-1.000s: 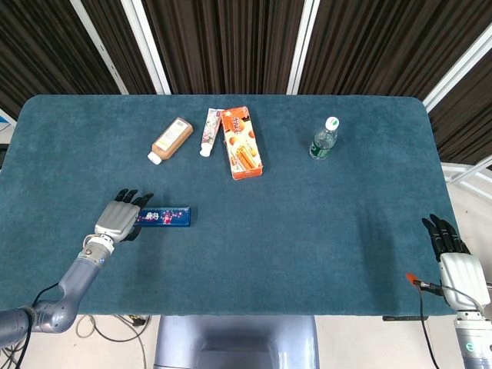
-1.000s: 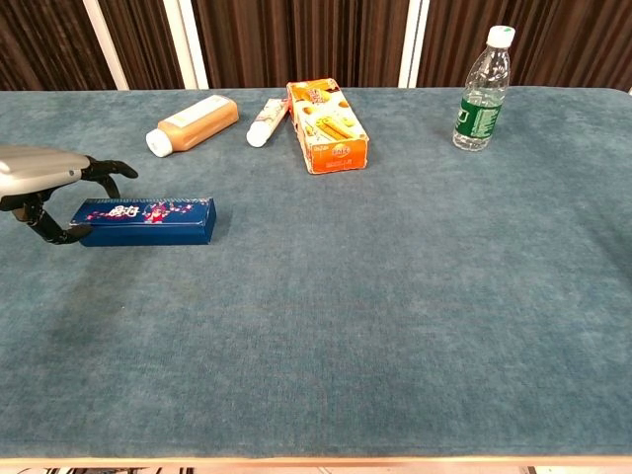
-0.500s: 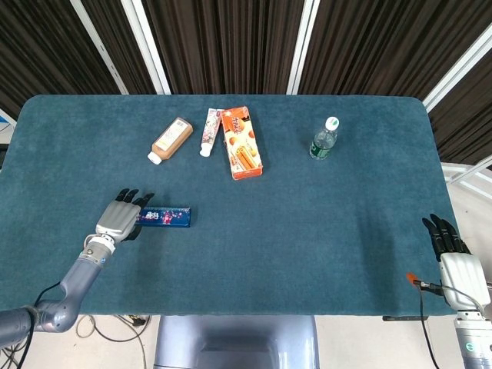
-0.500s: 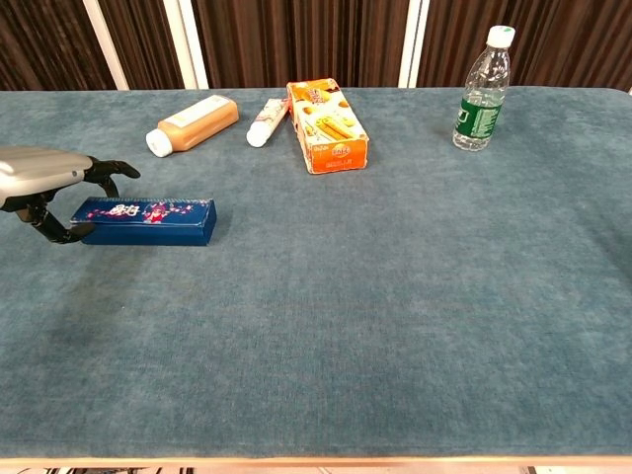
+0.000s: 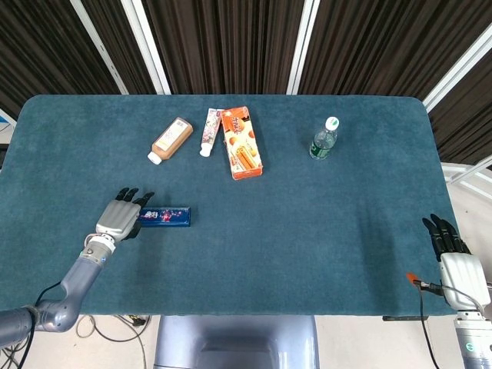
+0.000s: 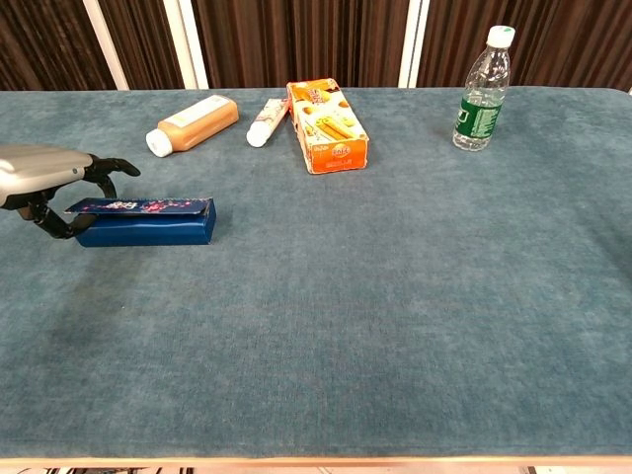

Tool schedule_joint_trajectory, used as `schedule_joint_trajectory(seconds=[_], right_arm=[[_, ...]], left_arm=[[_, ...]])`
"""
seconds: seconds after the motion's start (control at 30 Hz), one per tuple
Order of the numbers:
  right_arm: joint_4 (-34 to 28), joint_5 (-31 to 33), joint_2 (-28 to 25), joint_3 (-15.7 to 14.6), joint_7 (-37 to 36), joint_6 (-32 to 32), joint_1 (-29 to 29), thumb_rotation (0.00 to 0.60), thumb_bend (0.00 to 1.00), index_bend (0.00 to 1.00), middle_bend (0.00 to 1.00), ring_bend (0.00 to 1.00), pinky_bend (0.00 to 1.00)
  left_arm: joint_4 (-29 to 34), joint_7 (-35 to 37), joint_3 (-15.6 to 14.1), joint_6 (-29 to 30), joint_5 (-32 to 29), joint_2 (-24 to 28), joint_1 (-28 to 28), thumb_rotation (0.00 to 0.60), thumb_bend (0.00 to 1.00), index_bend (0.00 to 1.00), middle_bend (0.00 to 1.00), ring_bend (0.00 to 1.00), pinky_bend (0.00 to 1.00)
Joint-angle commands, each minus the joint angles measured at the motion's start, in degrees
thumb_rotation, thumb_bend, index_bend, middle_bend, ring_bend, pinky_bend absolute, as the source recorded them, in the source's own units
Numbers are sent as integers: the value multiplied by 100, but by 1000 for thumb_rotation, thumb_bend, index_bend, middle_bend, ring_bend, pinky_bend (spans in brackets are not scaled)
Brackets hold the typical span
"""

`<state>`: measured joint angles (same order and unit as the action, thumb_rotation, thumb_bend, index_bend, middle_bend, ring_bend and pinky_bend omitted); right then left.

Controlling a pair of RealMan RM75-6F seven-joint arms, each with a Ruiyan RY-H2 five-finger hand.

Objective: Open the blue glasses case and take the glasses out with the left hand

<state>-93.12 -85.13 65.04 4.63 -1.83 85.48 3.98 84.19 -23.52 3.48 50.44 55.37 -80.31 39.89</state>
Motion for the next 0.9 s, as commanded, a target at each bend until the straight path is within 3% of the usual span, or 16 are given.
schedule_joint_trajectory(seconds=[0.03,0.9], right_arm=[[-1,0,-1,-1,-4,-1,0,600,217,0,0,0,229],[-12,55,-5,12,-20,-35,1,600,217,0,0,0,229]], left_arm=[[-26,-16,9,34,11,-23,2,600,568,64,282,0,33],[-833,-181,502,-24,-405,-747,420,600,557,63,236,0,33]])
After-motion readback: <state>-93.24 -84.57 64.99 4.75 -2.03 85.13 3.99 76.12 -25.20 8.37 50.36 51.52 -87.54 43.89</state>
